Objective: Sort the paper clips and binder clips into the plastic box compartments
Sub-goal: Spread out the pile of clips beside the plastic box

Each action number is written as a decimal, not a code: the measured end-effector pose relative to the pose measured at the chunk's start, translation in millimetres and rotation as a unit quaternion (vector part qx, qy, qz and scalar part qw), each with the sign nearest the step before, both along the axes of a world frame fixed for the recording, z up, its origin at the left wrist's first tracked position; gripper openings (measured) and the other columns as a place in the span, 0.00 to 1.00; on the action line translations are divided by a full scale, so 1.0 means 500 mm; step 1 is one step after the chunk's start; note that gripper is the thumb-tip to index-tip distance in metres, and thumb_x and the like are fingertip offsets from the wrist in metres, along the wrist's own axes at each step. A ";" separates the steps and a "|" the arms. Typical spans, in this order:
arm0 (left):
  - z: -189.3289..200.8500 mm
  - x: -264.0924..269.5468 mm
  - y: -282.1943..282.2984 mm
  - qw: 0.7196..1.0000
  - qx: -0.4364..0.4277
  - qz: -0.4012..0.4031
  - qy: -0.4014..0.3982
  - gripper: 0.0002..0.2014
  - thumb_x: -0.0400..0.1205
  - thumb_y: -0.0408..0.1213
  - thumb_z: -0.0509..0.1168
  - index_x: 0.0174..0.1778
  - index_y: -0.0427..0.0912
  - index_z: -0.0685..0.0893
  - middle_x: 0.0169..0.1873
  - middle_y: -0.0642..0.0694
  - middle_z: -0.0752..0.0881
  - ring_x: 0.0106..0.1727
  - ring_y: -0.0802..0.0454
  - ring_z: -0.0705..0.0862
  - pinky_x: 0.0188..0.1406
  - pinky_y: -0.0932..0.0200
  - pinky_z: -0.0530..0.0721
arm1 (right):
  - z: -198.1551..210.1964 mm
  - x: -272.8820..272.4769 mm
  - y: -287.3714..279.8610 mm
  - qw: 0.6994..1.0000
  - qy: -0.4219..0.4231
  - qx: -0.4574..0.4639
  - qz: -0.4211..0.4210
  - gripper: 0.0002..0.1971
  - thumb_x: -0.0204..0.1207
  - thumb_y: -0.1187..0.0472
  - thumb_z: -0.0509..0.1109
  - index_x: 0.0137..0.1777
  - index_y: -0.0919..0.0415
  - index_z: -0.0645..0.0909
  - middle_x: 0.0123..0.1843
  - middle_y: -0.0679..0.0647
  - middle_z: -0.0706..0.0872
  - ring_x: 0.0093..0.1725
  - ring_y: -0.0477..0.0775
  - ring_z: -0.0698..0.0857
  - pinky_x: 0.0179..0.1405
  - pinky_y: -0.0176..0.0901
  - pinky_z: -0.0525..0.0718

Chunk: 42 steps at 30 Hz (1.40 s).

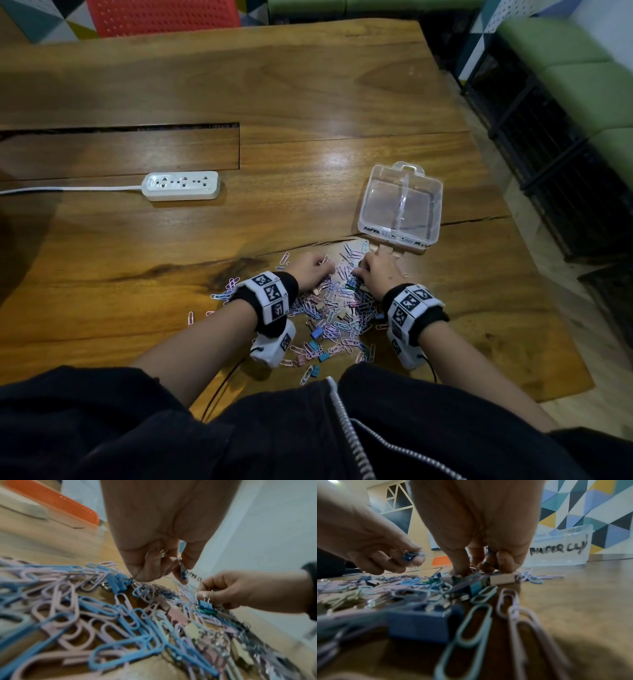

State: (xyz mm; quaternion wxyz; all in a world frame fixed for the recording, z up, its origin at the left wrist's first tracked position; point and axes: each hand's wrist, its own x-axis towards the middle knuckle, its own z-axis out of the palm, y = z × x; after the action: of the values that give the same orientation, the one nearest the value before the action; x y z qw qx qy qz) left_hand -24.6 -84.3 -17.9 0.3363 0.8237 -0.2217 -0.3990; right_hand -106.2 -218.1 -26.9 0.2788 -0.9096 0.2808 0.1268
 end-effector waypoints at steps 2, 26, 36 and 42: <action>0.004 0.005 0.001 0.999 -0.005 0.017 0.027 0.10 0.84 0.39 0.58 0.42 0.40 0.81 0.31 0.46 0.77 0.28 0.55 0.72 0.26 0.63 0.70 | 0.002 -0.004 0.002 1.000 -0.014 0.005 0.010 0.06 0.76 0.58 0.65 0.45 0.62 0.76 0.63 0.63 0.74 0.61 0.58 0.75 0.66 0.50 0.76; 0.024 0.048 -0.099 0.976 0.143 -0.011 -0.162 0.20 0.81 0.53 0.59 0.54 0.37 0.76 0.49 0.41 0.80 0.47 0.48 0.82 0.45 0.58 0.84 | 0.035 -0.113 -0.048 0.762 -0.160 0.556 -0.291 0.12 0.77 0.71 0.55 0.45 0.63 0.81 0.32 0.52 0.74 0.28 0.45 0.70 0.22 0.29 0.71; -0.012 0.041 -0.128 0.960 0.209 -0.041 -0.180 0.31 0.80 0.53 0.60 0.72 0.36 0.64 0.67 0.36 0.74 0.62 0.39 0.79 0.58 0.48 0.81 | 0.021 -0.148 -0.060 0.688 -0.195 0.605 -0.351 0.07 0.73 0.63 0.60 0.36 0.62 0.76 0.28 0.51 0.77 0.25 0.46 0.79 0.23 0.31 0.79; -0.020 0.026 -0.117 0.960 0.141 -0.112 -0.216 0.15 0.85 0.40 0.54 0.64 0.35 0.70 0.63 0.35 0.75 0.59 0.38 0.78 0.56 0.48 0.77 | 0.031 -0.151 -0.078 0.719 -0.200 0.568 -0.347 0.16 0.80 0.54 0.57 0.33 0.60 0.74 0.28 0.51 0.80 0.29 0.47 0.80 0.29 0.33 0.79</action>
State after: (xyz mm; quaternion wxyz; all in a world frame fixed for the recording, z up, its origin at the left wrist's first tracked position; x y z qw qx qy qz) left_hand -11.6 -142.8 -28.0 0.1140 0.8993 -0.3213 -0.2740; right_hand -181.4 -257.2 -11.6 0.8173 -0.4235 0.3898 -0.0280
